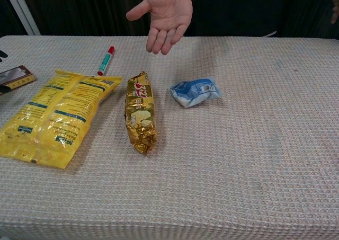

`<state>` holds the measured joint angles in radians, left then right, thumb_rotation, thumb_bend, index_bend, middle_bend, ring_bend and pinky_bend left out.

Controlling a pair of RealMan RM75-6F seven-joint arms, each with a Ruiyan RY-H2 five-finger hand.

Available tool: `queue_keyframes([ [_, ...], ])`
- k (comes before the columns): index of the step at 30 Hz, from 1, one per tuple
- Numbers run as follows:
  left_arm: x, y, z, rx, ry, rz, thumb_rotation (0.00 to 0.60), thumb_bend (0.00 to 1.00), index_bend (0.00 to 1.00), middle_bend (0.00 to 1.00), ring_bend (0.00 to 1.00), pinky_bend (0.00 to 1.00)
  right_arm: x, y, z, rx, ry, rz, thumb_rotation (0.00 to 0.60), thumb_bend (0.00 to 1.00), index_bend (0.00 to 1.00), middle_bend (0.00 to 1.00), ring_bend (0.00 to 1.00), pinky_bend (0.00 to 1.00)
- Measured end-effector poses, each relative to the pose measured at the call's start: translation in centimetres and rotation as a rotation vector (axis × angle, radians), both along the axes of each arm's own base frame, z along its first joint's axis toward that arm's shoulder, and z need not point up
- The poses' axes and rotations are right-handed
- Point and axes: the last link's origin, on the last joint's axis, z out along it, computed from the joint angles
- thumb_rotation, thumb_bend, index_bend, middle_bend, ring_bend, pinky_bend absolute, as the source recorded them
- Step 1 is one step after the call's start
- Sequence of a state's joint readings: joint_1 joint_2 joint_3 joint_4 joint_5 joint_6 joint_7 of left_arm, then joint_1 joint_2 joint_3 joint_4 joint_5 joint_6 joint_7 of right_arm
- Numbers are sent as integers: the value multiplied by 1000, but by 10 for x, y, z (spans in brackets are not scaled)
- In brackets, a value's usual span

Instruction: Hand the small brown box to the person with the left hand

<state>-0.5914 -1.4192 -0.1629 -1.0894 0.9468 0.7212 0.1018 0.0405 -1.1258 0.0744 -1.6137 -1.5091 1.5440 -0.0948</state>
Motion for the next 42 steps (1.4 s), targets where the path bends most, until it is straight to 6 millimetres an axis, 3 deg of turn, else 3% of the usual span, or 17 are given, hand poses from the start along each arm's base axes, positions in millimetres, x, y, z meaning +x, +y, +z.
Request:
queue_keyframes([
  [4, -3, 1, 0, -3, 7, 16, 364, 32, 41, 88, 66, 206, 1, 0, 0, 1, -5, 3, 600, 176, 0, 0, 0, 0],
  [7, -5, 2, -1, -6, 18, 29, 424, 64, 41, 115, 86, 217, 0, 0, 1, 0, -4, -2, 600, 176, 0, 0, 0, 0],
  [12, -8, 5, -6, -6, 31, 48, 598, 178, 63, 182, 158, 286, -2, 1, 3, -5, 0, -14, 600, 176, 0, 0, 0, 0],
  [16, -9, 8, -10, 8, 34, 55, 600, 293, 150, 310, 264, 384, -2, 0, 3, -5, 0, -19, 600, 176, 0, 0, 0, 0],
  [21, -10, 9, -10, 49, 40, 48, 600, 321, 281, 478, 396, 501, -2, -2, 1, 4, 4, -22, 600, 176, 0, 0, 0, 0],
  [27, -10, 9, -5, 109, 24, 31, 600, 408, 411, 599, 505, 597, -1, -2, 1, 5, 7, -26, 600, 176, 0, 0, 0, 0],
  [34, 1, 6, 12, 208, -79, -24, 600, 428, 470, 638, 543, 632, -2, -2, 2, 5, 12, -29, 600, 176, 0, 0, 0, 0],
  [42, 48, 3, 60, 359, -243, -153, 600, 428, 476, 642, 549, 639, -2, -4, -1, 14, 15, -31, 600, 176, 0, 0, 0, 0],
])
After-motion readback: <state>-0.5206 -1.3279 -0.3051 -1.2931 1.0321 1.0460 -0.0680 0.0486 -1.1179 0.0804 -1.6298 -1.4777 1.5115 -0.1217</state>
